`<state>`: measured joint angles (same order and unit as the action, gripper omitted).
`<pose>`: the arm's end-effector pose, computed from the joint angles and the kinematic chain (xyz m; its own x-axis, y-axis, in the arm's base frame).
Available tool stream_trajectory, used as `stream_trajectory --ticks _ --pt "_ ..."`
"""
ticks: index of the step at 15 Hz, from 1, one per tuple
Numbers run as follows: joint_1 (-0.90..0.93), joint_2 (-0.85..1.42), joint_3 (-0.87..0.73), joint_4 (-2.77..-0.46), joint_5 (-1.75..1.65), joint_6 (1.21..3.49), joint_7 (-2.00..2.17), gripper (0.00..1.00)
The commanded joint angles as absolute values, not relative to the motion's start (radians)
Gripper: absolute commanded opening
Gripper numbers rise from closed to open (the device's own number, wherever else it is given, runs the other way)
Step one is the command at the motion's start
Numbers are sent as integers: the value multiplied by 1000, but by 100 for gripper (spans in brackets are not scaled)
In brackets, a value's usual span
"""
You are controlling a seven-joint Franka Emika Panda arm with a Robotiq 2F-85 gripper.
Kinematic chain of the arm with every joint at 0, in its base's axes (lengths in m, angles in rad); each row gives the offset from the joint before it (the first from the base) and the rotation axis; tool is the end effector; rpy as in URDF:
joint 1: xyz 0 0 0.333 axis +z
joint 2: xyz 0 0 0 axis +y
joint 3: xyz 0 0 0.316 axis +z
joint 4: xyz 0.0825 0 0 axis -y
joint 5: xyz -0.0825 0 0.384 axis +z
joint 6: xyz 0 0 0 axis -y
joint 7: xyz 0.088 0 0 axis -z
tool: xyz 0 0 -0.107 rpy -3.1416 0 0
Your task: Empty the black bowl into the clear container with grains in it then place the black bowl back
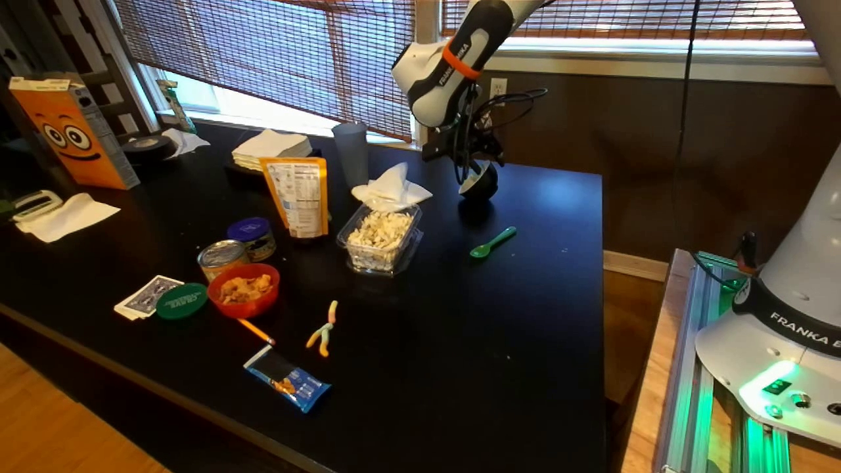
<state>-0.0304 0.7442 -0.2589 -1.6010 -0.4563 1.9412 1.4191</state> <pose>0.6249 -0.1985 0.1905 0.2465 -0.8822 0.4012 -0.8702 -0.0193 0.4923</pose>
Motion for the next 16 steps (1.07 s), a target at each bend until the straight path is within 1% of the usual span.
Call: stream_trajectory --ticks 1,3,6,7,8,10,11,12,16 --pt "-17 779 -279 -1550 -456 1897 1404 45" --pt "-14 778 -281 -1545 -455 1879 1406 33" --pt "-11 766 -281 -1550 -454 1856 1408 11" --pt "-11 761 -281 -1554 -452 1848 1409 5" --pt "-13 757 -280 -1558 -450 1840 1409 1" --pt "-18 754 -277 -1563 -443 1832 1409 0" --pt "-21 752 -276 -1565 -438 1835 1413 2" --pt "-23 747 -276 -1571 -434 1842 1421 2" --pt "-23 720 -281 -1600 -426 1910 1482 2"
